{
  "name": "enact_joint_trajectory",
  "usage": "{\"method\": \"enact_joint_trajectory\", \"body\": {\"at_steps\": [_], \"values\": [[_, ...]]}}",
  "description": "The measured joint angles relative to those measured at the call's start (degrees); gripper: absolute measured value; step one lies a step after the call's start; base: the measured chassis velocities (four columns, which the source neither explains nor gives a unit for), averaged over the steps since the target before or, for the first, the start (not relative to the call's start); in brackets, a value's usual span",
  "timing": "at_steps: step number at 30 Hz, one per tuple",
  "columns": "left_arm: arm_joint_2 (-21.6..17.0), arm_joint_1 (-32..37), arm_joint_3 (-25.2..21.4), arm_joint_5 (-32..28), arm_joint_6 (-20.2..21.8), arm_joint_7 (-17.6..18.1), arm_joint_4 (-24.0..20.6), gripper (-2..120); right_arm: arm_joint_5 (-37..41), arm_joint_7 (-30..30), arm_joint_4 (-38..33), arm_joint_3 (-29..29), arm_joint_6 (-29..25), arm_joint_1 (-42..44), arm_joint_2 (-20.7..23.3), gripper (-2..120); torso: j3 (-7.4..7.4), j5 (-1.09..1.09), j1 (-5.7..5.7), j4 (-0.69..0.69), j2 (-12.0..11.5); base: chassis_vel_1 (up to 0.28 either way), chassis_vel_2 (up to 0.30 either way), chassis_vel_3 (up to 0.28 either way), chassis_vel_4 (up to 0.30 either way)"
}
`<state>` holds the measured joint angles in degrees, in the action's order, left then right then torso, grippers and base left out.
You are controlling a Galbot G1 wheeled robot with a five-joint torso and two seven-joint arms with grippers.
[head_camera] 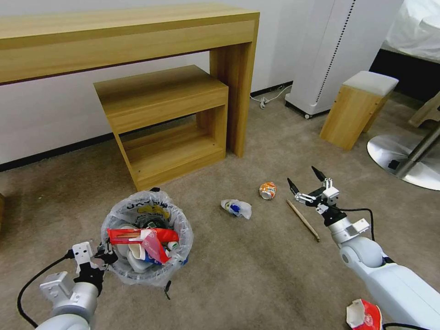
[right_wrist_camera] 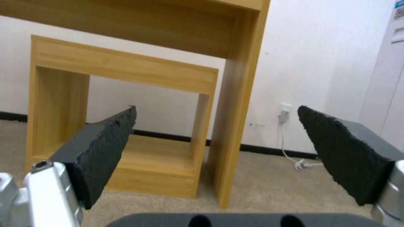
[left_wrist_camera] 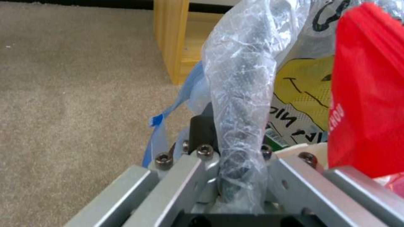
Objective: Pick up the trash bin and place the garbage on the floor into it.
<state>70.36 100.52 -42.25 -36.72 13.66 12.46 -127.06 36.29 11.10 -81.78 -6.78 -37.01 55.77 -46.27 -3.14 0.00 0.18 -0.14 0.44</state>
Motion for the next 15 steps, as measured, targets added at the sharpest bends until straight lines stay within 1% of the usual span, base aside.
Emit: {"method": "enact_joint_trajectory", "body": {"at_steps": [5,6,15], "values": [[0.07,-0.37,0.07,-0.06,-0.02,0.02,0.54,1,-0.2,0.12,0.53,1.01,0.11,-0.85,-0.54,95,0.0,0.0,0.0,0.0,0.0,-0.009,0.01,0.005,-0.008],[0.09,-0.45,0.09,-0.07,-0.06,0.02,0.67,1,-0.23,0.16,0.67,1.15,0.08,-0.97,-0.64,92,0.0,0.0,0.0,0.0,0.0,-0.047,0.053,0.055,-0.039],[0.25,-0.69,0.28,-0.09,-0.13,0.02,1.06,1,-0.28,0.55,1.2,1.55,-0.26,-1.45,-0.88,88,0.0,0.0,0.0,0.0,0.0,-0.054,0.064,0.058,-0.069]]}}
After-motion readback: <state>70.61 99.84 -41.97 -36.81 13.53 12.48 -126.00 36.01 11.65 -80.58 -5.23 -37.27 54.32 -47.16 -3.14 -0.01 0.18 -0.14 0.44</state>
